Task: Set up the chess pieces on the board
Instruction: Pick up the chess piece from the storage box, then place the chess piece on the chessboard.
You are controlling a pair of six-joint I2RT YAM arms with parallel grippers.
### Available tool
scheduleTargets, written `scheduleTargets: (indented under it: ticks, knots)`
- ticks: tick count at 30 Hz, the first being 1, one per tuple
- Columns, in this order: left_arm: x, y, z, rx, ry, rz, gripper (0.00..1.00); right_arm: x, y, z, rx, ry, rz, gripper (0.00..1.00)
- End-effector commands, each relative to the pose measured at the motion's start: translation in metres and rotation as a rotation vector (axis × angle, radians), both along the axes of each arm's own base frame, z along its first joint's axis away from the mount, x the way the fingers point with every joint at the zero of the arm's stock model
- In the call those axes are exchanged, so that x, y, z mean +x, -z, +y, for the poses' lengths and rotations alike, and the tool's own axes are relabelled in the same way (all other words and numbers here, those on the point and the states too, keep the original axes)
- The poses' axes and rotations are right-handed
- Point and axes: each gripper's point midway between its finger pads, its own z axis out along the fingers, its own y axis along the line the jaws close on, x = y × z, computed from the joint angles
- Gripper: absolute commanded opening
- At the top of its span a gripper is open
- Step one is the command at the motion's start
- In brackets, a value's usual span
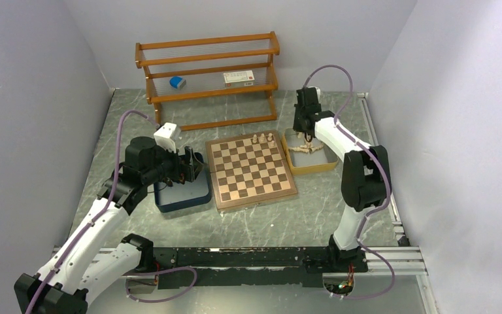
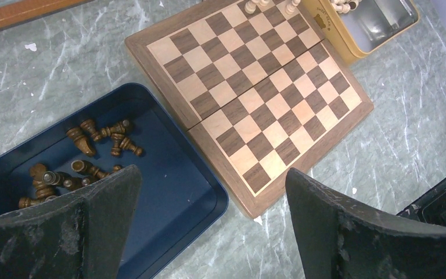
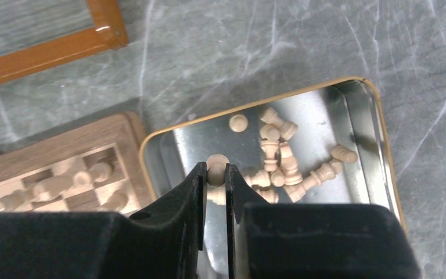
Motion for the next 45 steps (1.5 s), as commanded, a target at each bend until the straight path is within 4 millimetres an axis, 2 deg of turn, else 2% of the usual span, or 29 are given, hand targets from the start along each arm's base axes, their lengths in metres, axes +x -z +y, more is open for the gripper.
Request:
scheduleTargets:
  ticks: [1, 5, 10, 20, 25, 35, 45]
  knots:
    - [-0.001, -0.013, -0.002, -0.009, 0.011, -0.039, 0.99, -0.006, -0.027, 0.02, 0.034, -0.024, -0.036, 0.14]
    - [-0.002, -0.015, -0.003, -0.017, 0.018, -0.048, 0.99, -0.014, -0.037, 0.041, 0.045, -0.058, -0.056, 0.14]
    - [-0.003, -0.015, -0.004, -0.018, 0.023, -0.045, 0.99, -0.026, -0.041, 0.079, 0.104, -0.143, -0.068, 0.14]
    - [-0.004, -0.018, -0.003, -0.027, 0.021, -0.057, 0.99, -0.048, -0.022, 0.126, 0.152, -0.243, -0.019, 0.14]
    - [-0.004, -0.02, -0.002, -0.027, 0.017, -0.064, 0.99, -0.054, -0.006, 0.134, 0.123, -0.259, 0.021, 0.14]
    - [-0.006, -0.022, -0.003, -0.036, 0.026, -0.073, 0.99, -0.052, 0.011, 0.146, 0.102, -0.259, 0.025, 0.14]
    - [-0.005, -0.023, -0.001, -0.031, 0.017, -0.079, 0.99, -0.049, 0.034, 0.143, 0.038, -0.236, 0.035, 0.15]
